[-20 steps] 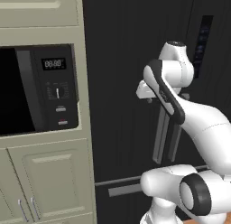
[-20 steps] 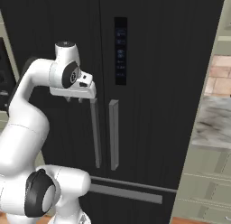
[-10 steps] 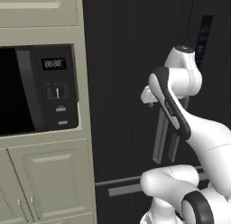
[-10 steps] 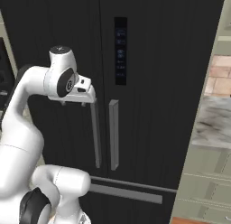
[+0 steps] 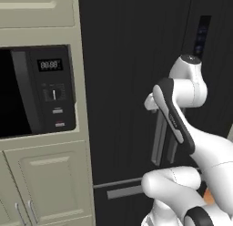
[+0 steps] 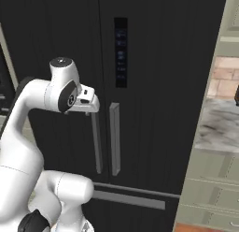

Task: There is a bowl on the dining counter. Grab a lemon wedge from the fridge and place it in the bowl. Then get the liquor bottle and glass cup from the cabinet and place them next to the bowl.

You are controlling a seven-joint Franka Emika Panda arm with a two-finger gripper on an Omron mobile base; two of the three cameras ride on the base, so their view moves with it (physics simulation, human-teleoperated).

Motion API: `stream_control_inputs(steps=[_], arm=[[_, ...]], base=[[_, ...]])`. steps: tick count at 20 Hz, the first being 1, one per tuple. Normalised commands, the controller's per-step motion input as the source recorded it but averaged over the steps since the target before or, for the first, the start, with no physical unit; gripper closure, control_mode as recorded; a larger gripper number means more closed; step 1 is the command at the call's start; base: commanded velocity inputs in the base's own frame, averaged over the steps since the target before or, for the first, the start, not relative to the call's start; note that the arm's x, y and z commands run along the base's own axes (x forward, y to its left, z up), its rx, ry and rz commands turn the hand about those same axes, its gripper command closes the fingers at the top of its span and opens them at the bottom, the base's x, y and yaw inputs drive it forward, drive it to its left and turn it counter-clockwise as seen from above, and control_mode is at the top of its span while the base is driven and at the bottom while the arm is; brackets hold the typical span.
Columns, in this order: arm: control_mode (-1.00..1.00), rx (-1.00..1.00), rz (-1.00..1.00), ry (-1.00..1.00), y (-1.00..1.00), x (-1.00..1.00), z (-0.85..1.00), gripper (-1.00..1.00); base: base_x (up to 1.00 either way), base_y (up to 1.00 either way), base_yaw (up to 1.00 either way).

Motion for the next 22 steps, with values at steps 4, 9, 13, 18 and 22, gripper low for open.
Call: stream_control_inputs(steps=[4, 9, 13, 18, 22], arm=[[1.0, 0.0, 0.0, 0.0, 0.0, 0.0, 0.0, -1.0], [1.0, 0.0, 0.0, 0.0, 0.0, 0.0, 0.0, -1.0], [1.0, 0.0, 0.0, 0.0, 0.0, 0.0, 0.0, -1.0], [-1.0, 0.0, 0.0, 0.0, 0.0, -0.12, 0.0, -1.0], [-1.0, 0.0, 0.0, 0.0, 0.0, -0.6, 0.0, -1.0]], base=[[-0.29, -0.29, -0.06], [-0.35, -0.43, -0.07], [-0.05, -0.24, 0.0], [-0.2, 0.0, 0.0], [0.0, 0.0, 0.0]])
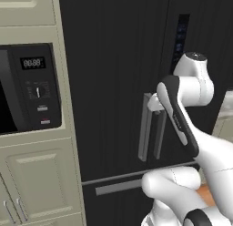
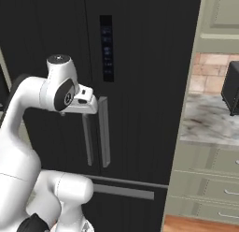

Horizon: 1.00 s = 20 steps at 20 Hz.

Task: There is a bowl on the dining counter. Grab a lemon wedge from the fridge and place it in the bowl. Then get the liquor bottle and glass cup from the cabinet and place them next to the bowl.

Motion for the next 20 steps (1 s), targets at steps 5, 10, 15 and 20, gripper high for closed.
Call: stream_control_inputs(steps=[5, 10, 15, 20], arm=[[-1.0, 0.0, 0.0, -0.01, -0.15, -0.13, 0.0, -1.0], [-1.0, 0.02, 0.0, -0.03, -0.68, 0.54, 0.03, -1.0], [-1.0, 0.04, 0.03, 0.0, -0.49, 0.57, -0.21, -1.0], [-1.0, 0.0, 0.0, -0.02, 0.0, 0.61, -0.4, -1.0]], base=[[0.0, 0.0, 0.0], [0.0, 0.0, 0.0], [0.0, 0.0, 0.0], [0.0, 0.0, 0.0]])
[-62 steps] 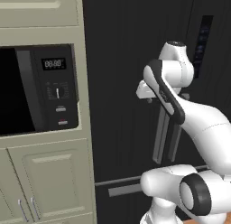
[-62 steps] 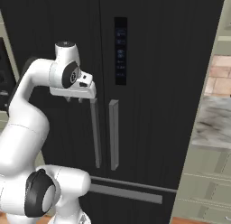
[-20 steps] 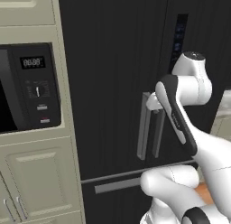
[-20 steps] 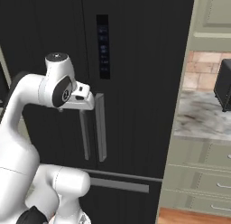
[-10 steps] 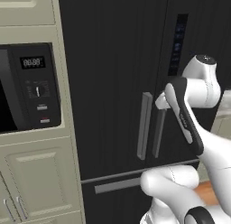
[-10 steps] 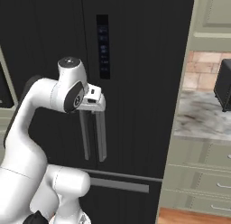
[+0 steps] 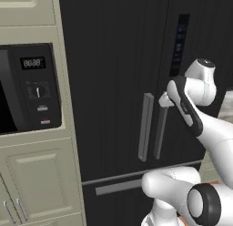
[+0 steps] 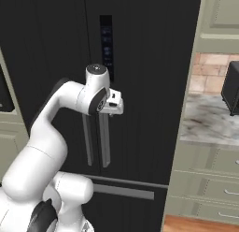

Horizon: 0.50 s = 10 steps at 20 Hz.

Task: There is a bowl on the dining counter. Grab a lemon wedge from the fridge and place it in the bowl. Then get the liquor bottle and glass cup from the cabinet and place them next to the bowl.

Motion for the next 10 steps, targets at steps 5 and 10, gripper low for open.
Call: stream_control_inputs(steps=[5, 10], arm=[[-1.0, 0.0, 0.0, -0.12, 0.04, 0.54, -0.48, -1.0], [-1.0, 0.0, 0.0, -0.18, 0.02, 0.46, -0.5, -1.0]], base=[[0.0, 0.0, 0.0], [0.0, 0.0, 0.0]])
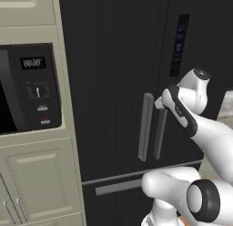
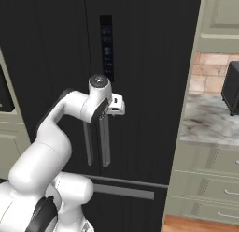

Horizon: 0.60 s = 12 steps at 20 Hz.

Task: There is a bowl on the dining counter. Grab a lemon wedge from the fridge and place it in the bowl. Then get the liquor bottle and glass cup from the cabinet and place them next to the bowl.

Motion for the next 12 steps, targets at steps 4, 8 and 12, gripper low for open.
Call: stream_control_inputs(steps=[4, 8, 12], arm=[[-1.0, 0.0, 0.0, -0.09, 0.0, 0.48, -0.33, -1.0], [-1.0, 0.0, 0.0, -0.08, 0.0, 0.49, -0.33, -1.0], [-1.0, 0.0, 0.0, -0.03, 0.0, 0.55, -0.33, 1.0]], base=[[0.0, 0.0, 0.0], [0.0, 0.0, 0.0], [0.0, 0.0, 0.0]])
